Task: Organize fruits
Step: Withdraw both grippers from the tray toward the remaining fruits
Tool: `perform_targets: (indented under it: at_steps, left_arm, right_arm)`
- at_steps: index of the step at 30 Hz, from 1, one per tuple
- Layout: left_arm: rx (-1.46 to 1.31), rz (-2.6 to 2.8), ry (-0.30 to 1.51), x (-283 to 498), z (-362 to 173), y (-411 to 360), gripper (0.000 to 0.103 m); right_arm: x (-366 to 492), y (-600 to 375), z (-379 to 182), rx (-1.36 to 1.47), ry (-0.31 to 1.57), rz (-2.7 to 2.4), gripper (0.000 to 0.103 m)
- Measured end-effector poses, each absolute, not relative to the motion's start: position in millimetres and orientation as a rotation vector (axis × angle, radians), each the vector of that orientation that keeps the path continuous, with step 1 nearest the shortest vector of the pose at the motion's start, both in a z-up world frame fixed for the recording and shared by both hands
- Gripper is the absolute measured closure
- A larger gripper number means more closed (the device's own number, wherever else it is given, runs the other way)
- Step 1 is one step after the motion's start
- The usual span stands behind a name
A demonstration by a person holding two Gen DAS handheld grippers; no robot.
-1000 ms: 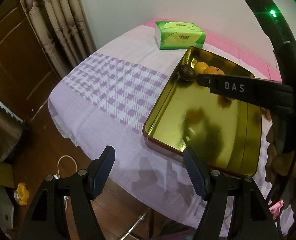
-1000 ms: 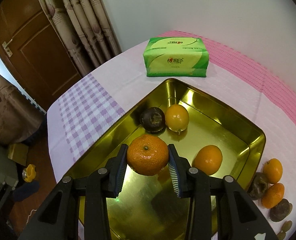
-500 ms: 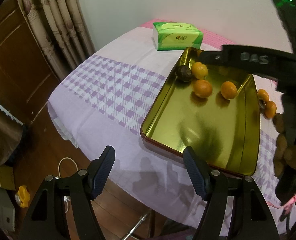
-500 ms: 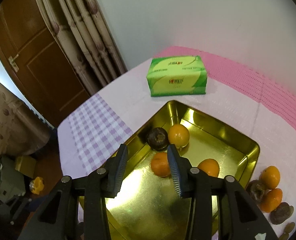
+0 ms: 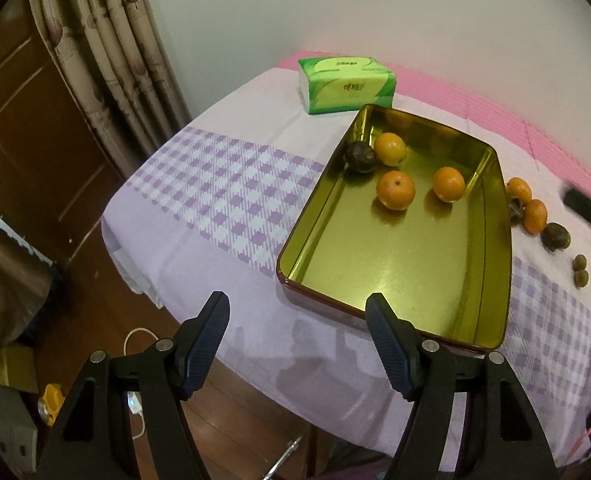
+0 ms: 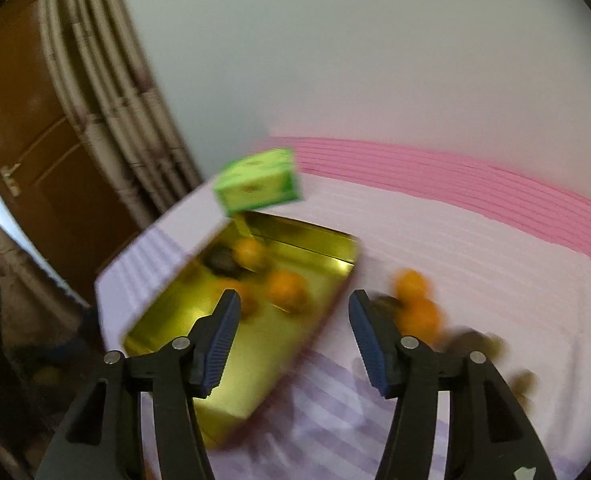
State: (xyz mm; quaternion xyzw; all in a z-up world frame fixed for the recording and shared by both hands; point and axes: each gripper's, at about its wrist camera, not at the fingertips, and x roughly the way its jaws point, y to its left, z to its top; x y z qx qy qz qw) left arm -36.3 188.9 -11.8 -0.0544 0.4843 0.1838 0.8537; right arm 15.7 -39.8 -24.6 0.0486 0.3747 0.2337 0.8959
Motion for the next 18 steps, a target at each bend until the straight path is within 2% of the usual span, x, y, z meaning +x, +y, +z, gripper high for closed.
perform_targets:
  at_steps: [9,18]
  left_arm:
    - [-0.027,0.325,0.961,-39.4,-1.7,162.6,0.032]
    - [0.080,0.090,0.894,-44.6,9.9,111.0,0.032]
  right_arm:
    - [-17.5,-181.2,-71.2,0.134,0.840,0.175,0.049]
    - [-32.2,-257.7,-100.4,0.132,0.876,0.023,0.048]
